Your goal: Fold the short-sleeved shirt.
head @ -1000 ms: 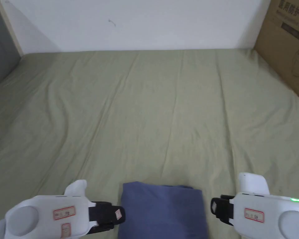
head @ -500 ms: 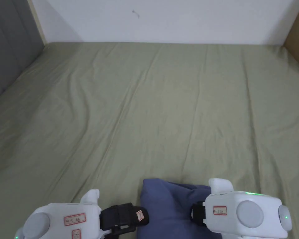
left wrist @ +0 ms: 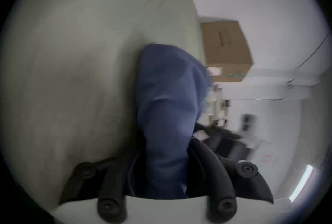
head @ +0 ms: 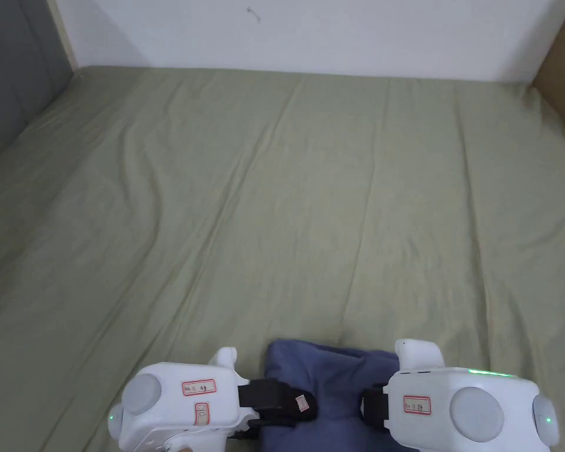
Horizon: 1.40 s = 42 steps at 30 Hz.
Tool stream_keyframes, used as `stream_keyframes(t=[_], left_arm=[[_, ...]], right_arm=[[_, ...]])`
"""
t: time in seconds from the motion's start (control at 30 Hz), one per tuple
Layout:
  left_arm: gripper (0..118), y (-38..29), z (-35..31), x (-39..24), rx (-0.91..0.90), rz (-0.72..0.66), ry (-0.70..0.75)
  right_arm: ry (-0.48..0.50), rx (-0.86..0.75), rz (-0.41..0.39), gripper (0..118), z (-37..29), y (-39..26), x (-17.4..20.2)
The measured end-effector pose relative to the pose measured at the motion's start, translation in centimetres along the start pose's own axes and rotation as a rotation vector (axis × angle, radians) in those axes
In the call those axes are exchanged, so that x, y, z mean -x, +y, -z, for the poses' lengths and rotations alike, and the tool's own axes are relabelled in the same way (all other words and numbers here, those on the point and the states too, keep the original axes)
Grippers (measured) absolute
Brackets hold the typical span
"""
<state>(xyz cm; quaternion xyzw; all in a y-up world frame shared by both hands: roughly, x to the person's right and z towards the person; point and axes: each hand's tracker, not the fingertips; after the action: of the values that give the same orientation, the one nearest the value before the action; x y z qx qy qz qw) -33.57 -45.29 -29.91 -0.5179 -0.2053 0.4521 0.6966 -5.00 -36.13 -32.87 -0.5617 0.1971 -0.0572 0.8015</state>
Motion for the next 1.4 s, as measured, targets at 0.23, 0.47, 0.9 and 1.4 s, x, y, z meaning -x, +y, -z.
stream_keyframes(t=[0.23,0.47,0.9,1.4], left_arm=[[25,2.7,-4.7,0.8,-0.002,0.050,-0.007],[26,7.3,-16.6,1.5,-0.065,0.166,0.399],[82,12.5,-29.2,4.6,-0.132,0.203,1.250],[0,4.0,-23.3,-5.7,-0.248,0.302,0.958]], right_arm=[[0.018,-0.041,0.024,0,-2.3,0.1,0.3],[-0.011,-0.067,0.018,0,-2.9,0.4,0.2],[-0.055,-0.032,0.061,0,-1.8,-0.1,-1.3],[-0.012,-0.066,0.056,0,-3.5,-1.1,-1.7]])
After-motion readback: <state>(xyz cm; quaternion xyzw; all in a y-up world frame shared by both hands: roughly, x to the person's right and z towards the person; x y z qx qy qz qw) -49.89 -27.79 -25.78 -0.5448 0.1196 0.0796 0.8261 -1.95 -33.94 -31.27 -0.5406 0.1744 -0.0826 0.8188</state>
